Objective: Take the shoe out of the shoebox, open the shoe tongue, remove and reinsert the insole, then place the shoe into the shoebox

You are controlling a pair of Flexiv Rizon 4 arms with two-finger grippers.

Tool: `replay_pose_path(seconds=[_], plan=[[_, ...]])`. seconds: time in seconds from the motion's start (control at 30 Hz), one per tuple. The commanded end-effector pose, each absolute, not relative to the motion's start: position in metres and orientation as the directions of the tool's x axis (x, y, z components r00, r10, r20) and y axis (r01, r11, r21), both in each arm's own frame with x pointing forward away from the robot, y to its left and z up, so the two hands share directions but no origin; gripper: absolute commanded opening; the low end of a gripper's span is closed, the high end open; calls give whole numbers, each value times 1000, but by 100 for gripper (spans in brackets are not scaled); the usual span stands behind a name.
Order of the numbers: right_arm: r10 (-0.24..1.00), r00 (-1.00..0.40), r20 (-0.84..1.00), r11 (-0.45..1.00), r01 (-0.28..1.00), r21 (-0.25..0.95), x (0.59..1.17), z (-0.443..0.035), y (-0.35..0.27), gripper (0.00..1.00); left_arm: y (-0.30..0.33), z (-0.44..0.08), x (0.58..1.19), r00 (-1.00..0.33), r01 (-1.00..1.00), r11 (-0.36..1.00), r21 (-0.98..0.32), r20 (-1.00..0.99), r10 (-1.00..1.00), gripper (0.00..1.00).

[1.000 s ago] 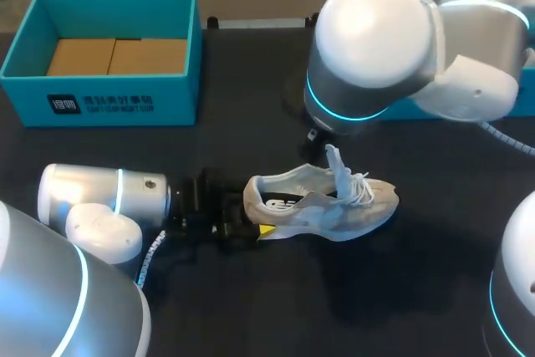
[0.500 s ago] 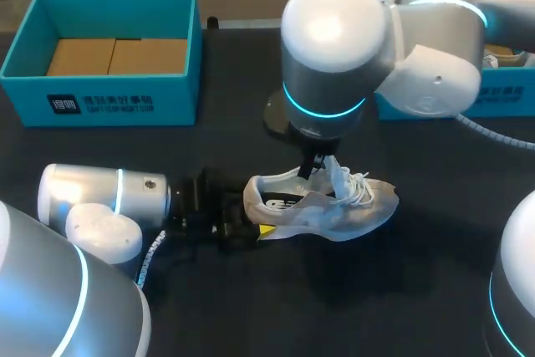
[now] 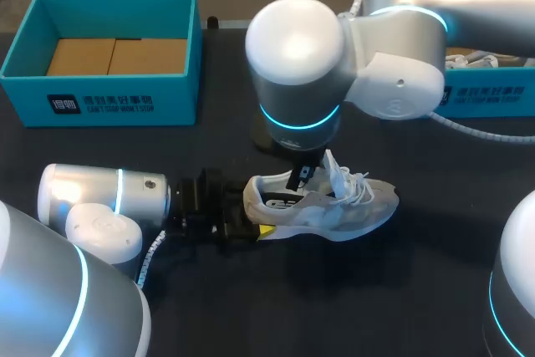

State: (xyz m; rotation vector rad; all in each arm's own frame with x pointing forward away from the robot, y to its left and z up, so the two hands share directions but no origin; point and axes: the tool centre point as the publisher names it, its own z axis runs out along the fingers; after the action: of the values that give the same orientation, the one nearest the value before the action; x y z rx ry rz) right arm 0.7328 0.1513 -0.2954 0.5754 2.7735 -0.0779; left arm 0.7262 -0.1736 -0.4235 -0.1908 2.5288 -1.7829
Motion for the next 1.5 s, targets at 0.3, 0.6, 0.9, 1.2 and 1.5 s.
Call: replay_pose_path(seconds=[0.3,0.6,0.9,1.2,1.5], plan=[[380,-871,-310,916,402,-6,733,-297,157,0,-172,-425,725,-991,-76,331,-941,36,-126,0],[242,-953,-181,967,251,-29,739,-330,162,0,-172,-425,725,-991,-76,331,-941,36,-126,0],[150,-984,-98,987,154,-34,742,-358,165,0,-172,-425,725,-991,-76,331,-941,36,-126,0],[108,-994,-35,993,110,-48,739,-382,163,0,-172,-425,725,-991,-76,331,-941,36,-126,0],[154,-986,-63,983,159,-96,733,-384,157,0,-172,-425,725,-991,-76,331,-941,36,-126,0]])
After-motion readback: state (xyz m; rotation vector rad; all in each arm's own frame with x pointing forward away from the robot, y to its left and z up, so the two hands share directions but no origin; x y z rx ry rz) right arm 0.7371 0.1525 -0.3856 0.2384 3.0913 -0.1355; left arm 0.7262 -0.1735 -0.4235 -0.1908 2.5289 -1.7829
